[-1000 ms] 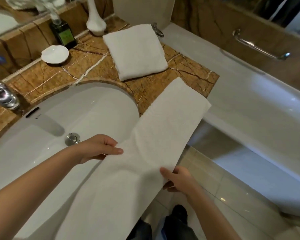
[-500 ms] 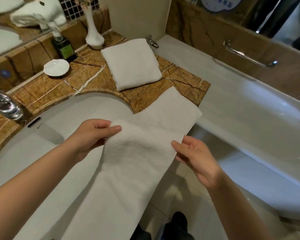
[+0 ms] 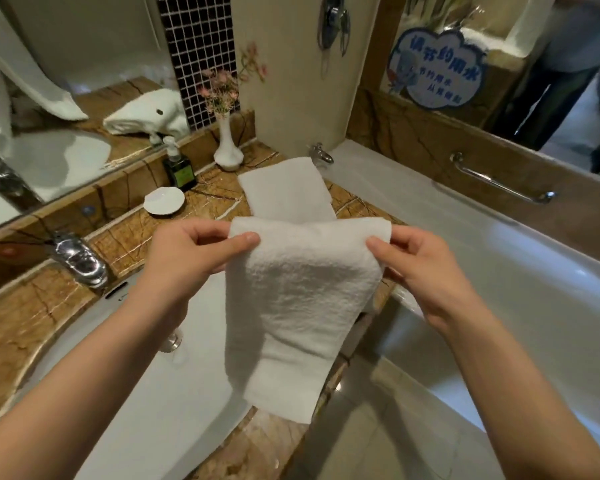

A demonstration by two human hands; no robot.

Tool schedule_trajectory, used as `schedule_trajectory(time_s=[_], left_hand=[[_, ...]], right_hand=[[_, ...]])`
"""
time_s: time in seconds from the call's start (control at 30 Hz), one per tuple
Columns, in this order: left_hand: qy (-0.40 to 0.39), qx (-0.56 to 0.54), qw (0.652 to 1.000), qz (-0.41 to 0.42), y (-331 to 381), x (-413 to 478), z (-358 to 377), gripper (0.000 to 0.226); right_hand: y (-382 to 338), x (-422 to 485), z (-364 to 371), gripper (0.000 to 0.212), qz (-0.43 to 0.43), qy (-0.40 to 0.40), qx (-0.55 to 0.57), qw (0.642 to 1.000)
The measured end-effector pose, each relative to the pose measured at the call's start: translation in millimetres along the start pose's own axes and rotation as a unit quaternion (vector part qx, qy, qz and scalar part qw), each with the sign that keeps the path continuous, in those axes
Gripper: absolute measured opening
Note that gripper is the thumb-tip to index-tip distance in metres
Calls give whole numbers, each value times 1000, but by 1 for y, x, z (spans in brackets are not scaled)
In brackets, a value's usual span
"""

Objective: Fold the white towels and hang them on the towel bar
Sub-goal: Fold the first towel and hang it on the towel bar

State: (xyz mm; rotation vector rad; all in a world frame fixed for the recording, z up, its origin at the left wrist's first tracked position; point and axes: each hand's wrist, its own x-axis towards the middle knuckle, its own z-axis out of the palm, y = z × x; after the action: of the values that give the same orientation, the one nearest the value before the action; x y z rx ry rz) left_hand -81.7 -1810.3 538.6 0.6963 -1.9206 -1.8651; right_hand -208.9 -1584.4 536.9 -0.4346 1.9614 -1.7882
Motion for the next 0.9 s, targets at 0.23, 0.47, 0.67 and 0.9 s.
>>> schedule_trajectory(time_s=[0.23,0.47,0.67,0.9], left_hand=[[86,-4,995,50,54,-7,-7,22],[162,-41,983,74,100,-12,-16,18],[251,-21,963,95,145,-29,-30,7],[323,21,933,158,200,-71,-60,12]], right_hand=[[-66,29,11,20,-94,-85,-63,990],[-119,66,19,56,-145,-219,-153,953],[-172,102,50,21,-214,-254,-219,917],[-236,105,104,18,-314,-288,-191,884]])
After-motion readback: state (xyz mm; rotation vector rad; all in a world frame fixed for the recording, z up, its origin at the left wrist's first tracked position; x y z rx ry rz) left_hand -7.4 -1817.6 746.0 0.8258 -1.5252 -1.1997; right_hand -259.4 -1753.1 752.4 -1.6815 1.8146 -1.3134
